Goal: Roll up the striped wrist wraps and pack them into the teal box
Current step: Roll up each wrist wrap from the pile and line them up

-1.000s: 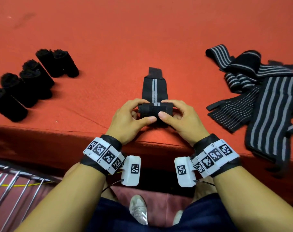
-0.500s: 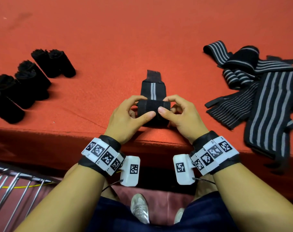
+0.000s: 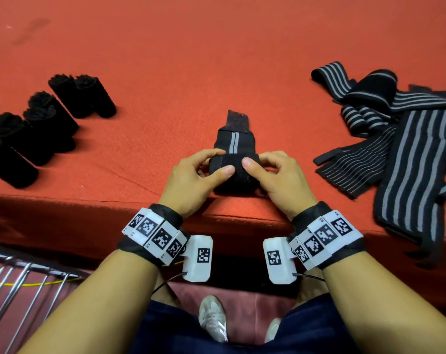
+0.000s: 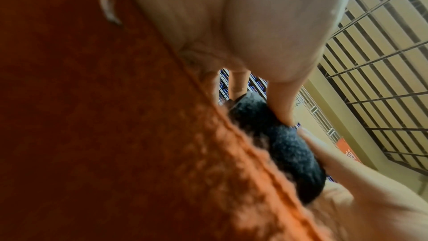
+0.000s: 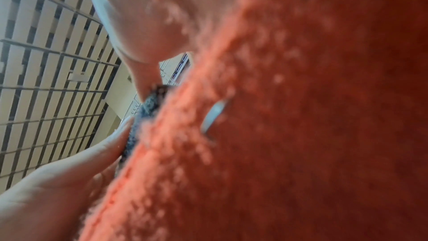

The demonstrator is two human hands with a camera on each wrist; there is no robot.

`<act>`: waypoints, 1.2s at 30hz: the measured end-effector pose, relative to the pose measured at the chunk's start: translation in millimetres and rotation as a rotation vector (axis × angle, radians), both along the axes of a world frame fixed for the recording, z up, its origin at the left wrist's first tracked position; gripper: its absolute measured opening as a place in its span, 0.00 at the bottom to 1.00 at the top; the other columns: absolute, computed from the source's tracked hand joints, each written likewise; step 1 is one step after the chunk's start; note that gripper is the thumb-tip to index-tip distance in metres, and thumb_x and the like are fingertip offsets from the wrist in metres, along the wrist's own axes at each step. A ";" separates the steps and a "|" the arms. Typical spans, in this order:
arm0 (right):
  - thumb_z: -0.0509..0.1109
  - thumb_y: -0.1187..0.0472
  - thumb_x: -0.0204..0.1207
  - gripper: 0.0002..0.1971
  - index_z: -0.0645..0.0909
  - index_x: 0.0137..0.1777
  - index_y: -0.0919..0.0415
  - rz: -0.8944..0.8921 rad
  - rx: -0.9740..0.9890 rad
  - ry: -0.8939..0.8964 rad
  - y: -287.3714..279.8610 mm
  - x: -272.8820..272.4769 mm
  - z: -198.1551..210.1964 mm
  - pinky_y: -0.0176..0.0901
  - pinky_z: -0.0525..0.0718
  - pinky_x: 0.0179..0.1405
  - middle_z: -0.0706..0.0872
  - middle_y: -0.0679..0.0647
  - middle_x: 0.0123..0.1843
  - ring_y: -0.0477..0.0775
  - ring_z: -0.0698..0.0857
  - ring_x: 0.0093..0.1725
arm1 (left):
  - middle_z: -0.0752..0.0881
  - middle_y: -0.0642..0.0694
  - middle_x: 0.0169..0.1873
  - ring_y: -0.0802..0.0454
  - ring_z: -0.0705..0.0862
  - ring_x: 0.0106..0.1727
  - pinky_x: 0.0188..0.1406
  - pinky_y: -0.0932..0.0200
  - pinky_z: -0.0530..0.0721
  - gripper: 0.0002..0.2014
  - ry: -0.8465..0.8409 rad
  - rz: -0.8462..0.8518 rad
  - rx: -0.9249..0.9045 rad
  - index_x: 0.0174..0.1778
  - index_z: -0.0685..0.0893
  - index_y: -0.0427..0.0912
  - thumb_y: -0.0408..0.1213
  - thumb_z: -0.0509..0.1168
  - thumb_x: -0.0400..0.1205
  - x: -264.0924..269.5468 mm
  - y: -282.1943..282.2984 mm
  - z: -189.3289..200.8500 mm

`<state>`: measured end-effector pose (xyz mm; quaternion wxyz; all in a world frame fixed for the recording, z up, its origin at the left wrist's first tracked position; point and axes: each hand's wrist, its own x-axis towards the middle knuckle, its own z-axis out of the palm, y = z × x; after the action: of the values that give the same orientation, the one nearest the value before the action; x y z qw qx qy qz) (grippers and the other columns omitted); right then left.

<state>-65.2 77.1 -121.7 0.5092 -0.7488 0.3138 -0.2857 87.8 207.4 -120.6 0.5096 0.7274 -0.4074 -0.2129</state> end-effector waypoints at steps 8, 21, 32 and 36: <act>0.87 0.56 0.65 0.34 0.81 0.72 0.47 0.288 -0.111 0.003 2.3 -9.6 4.1 0.50 0.81 0.72 0.83 0.41 0.68 0.41 0.82 0.68 | 0.91 0.57 0.43 0.55 0.89 0.49 0.54 0.41 0.88 0.21 -0.052 0.030 0.068 0.55 0.89 0.63 0.70 0.62 0.75 -1.3 -3.0 0.7; 0.91 0.43 0.50 0.42 0.84 0.68 0.47 0.310 0.135 0.138 -9.5 -3.4 14.0 0.60 0.82 0.72 0.91 0.50 0.61 0.52 0.89 0.62 | 0.89 0.59 0.60 0.52 0.86 0.62 0.65 0.45 0.81 0.39 -0.198 -0.017 0.327 0.67 0.85 0.64 0.78 0.48 0.68 -5.3 -9.8 18.7; 0.86 0.64 0.68 0.31 0.78 0.68 0.48 0.304 0.107 -0.074 2.2 -11.4 11.6 0.53 0.86 0.40 0.82 0.53 0.65 0.57 0.83 0.34 | 0.91 0.58 0.48 0.51 0.87 0.54 0.59 0.44 0.83 0.33 -0.209 0.018 0.303 0.58 0.87 0.67 0.77 0.48 0.71 -1.5 -12.6 14.5; 0.84 0.64 0.71 0.23 0.83 0.63 0.51 0.286 0.068 -0.061 -1.8 -12.0 5.8 0.45 0.70 0.30 0.81 0.38 0.34 0.51 0.69 0.25 | 0.90 0.58 0.43 0.54 0.87 0.49 0.56 0.46 0.83 0.28 -0.193 0.048 0.240 0.50 0.87 0.67 0.77 0.50 0.72 -3.8 -10.0 12.2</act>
<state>-77.2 75.3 -115.8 0.5791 -0.7590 0.1978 -0.2222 83.9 197.4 -108.4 0.3824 0.8098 -0.4082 -0.1770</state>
